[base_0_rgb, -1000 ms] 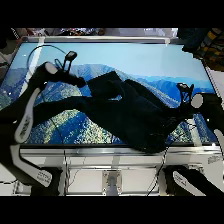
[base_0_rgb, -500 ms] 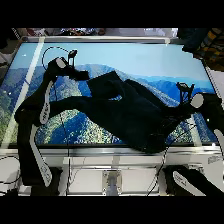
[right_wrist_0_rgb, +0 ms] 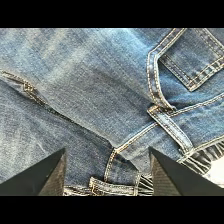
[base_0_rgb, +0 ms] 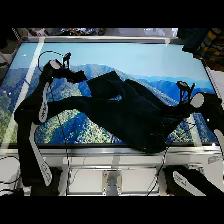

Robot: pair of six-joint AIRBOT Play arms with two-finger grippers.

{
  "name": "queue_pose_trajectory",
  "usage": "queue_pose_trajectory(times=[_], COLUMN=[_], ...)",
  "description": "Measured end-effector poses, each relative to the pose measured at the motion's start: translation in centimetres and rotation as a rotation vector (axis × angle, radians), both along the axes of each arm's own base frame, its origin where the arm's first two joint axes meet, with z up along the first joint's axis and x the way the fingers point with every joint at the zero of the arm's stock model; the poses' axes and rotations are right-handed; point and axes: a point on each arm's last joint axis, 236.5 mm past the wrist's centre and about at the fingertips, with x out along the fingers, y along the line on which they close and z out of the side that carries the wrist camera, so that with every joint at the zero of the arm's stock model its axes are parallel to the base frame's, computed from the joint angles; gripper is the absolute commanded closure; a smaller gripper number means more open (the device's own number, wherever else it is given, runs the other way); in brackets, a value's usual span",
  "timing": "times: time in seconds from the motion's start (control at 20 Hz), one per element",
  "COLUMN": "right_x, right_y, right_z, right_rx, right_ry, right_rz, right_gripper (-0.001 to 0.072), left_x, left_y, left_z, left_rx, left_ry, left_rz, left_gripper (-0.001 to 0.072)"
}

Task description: Fold the clothes and pants, and hang the long-sleeved shirts on hangers.

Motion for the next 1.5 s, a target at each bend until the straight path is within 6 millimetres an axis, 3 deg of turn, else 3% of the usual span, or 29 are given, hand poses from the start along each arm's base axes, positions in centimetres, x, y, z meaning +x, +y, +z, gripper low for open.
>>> queue_pose_trajectory(times=[0.4, 0.6, 0.7, 0.95, 1.1, 1.2, 1.35, 1.5], right_x=[0.1, 0.1, 0.1, 0.1, 0.1, 0.1, 0.1, 0.0], right_y=[0.3, 0.3, 0.3, 0.3, 0.3, 0.3, 0.3, 0.5], right_z=[0.0, 0.0, 0.0, 0.0, 0.0, 0.0, 0.0, 0.1], right_rx=[0.015, 0.016, 0.017, 0.018, 0.018, 0.018, 0.02, 0.026], right_ry=[-0.001, -0.001, -0.001, -0.001, -0.001, 0.0, 0.0, 0.001], right_rz=[-0.008, -0.012, -0.012, -0.013, -0.013, -0.016, -0.018, -0.021], right_gripper=[0.0154, 0.0154, 0.0155, 0.0154, 0.0155, 0.0155, 0.0155, 0.0154], left_x=[-0.7, -0.8, -1.0, -1.2, -0.3, 0.0, -0.8, -3.5], left_y=[-2.6, -3.3, -3.4, -2.3, 0.8, 4.6, 13.6, 23.7], left_z=[-2.4, -2.6, -2.8, -2.7, -0.1, 2.5, 7.2, 12.9], left_rx=[-0.054, -0.069, -0.066, -0.032, 0.019, 0.089, 0.267, 0.45], left_ry=[0.046, 0.047, 0.049, 0.049, -0.005, -0.033, -0.054, -0.069], left_rz=[-0.021, -0.036, -0.046, -0.058, -0.029, 0.014, 0.133, 0.291], left_gripper=[0.0313, 0.0447, 0.0686, 0.069, 0.069, 0.069, 0.069, 0.069])
